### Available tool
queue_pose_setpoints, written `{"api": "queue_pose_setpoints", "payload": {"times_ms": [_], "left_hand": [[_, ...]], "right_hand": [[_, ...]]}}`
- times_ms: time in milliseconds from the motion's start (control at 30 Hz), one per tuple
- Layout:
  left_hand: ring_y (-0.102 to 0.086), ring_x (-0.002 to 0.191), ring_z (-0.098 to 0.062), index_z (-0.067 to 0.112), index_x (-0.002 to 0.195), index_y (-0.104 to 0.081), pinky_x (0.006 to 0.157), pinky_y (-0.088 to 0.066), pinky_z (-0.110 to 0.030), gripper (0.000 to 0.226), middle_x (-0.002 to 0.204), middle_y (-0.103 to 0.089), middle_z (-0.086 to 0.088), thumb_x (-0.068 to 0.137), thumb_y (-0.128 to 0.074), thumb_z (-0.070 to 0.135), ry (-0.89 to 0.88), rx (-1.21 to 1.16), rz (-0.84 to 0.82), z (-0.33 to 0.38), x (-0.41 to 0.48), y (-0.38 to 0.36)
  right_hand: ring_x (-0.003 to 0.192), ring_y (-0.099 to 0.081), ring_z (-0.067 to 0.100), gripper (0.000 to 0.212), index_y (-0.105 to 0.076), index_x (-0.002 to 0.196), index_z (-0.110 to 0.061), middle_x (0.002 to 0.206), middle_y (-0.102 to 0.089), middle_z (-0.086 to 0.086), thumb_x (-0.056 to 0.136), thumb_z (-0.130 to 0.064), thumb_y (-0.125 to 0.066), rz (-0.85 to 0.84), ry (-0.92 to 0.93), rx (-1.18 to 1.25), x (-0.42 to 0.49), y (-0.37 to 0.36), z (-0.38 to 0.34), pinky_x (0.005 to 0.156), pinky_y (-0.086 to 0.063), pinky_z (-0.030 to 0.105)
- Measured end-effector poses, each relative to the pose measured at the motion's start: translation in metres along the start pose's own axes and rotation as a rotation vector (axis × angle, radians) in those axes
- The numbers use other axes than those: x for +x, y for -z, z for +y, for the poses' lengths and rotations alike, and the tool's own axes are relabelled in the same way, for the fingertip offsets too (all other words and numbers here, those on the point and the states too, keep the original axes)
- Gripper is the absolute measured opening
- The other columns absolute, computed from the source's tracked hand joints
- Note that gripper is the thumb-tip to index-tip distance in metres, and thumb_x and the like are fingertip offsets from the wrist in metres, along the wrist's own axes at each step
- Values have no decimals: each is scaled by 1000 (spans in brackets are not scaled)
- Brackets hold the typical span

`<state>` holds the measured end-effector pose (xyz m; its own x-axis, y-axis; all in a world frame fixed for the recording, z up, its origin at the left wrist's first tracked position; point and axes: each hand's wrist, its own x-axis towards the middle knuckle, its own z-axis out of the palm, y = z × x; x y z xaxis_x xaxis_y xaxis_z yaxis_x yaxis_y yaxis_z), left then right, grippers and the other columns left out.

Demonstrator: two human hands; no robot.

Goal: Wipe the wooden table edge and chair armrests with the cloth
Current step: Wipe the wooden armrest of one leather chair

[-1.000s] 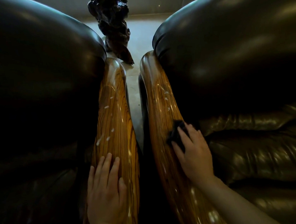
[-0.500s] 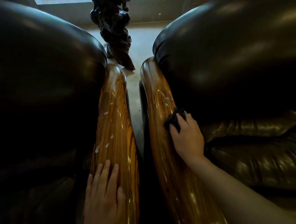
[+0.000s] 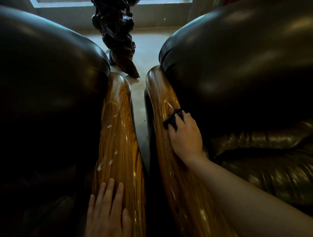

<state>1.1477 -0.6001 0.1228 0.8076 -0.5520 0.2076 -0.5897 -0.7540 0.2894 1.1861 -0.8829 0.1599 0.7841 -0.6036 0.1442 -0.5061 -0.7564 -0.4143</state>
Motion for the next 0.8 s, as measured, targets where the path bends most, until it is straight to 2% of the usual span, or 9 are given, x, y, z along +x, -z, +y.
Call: {"api": "queue_pose_setpoints", "payload": {"times_ms": [100, 167, 233, 333, 433, 500, 567, 700, 800], "left_hand": [[-41, 132, -35, 11, 133, -50, 118, -13, -43, 60, 137, -53, -22, 77, -41, 33, -3, -57, 6, 2, 3, 5], [-37, 129, -31, 13, 132, -44, 117, -5, -34, 60, 135, -55, -23, 76, -42, 33, 4, -100, 12, 4, 6, 9], [-36, 128, -28, 14, 132, -42, 116, -6, -35, 59, 133, -56, -23, 76, -42, 34, 2, -122, -2, 6, 6, 11], [-35, 129, -24, 13, 132, -43, 114, -10, -38, 59, 133, -56, -23, 76, -42, 34, -12, -125, -11, 4, 5, 9], [-33, 131, -23, 13, 133, -42, 115, -10, -39, 60, 136, -53, -21, 77, -42, 34, -11, -118, -10, 2, 3, 7], [-34, 133, -27, 14, 135, -42, 115, -11, -40, 60, 139, -51, -20, 78, -42, 33, -6, -112, -5, 2, 2, 6], [-36, 134, -29, 15, 137, -42, 115, -14, -42, 59, 140, -51, -18, 80, -42, 32, 10, -100, 8, 3, -1, 5], [-37, 134, -29, 15, 137, -42, 115, -16, -43, 59, 141, -51, -16, 80, -42, 31, 23, -107, 35, 4, -2, 3], [-39, 133, -30, 15, 136, -44, 114, -18, -44, 58, 140, -52, -17, 80, -42, 30, 19, -88, 45, 6, -2, 3]], "right_hand": [[140, -37, 19, 48, -49, 139, -22, 149, -44, 2, 94, -40, -51, -10, 138, -9, -34, 4, 9, 113, -37, 42], [142, -35, 19, 50, -46, 139, -23, 150, -43, 2, 92, -40, -51, -45, 253, -27, -67, 9, 26, 114, -34, 41], [142, -36, 20, 49, -48, 138, -22, 150, -44, 4, 93, -40, -49, -38, 275, -22, -67, 9, 41, 113, -34, 42], [141, -37, 22, 47, -50, 138, -19, 150, -44, 7, 95, -39, -46, 44, 91, 18, -19, 1, 27, 114, -35, 42], [146, -29, 25, 47, -49, 141, -18, 154, -40, 8, 99, -37, -47, 45, -22, 31, 35, -10, 0, 117, -29, 45], [146, -28, 26, 45, -51, 139, -19, 154, -40, 7, 98, -38, -49, 31, 28, 13, 48, -11, -9, 118, -27, 46], [142, -36, 24, 43, -54, 136, -22, 151, -43, 3, 96, -39, -52, -7, 112, 31, 36, -6, -6, 114, -34, 44], [138, -40, 19, 48, -49, 137, -26, 150, -43, 1, 92, -43, -52, -123, 376, 20, -20, 14, 25, 109, -41, 45], [140, -36, 23, 53, -45, 142, -26, 153, -39, 4, 94, -48, -46, -88, 304, -27, 6, 12, 30, 113, -35, 49]]}}
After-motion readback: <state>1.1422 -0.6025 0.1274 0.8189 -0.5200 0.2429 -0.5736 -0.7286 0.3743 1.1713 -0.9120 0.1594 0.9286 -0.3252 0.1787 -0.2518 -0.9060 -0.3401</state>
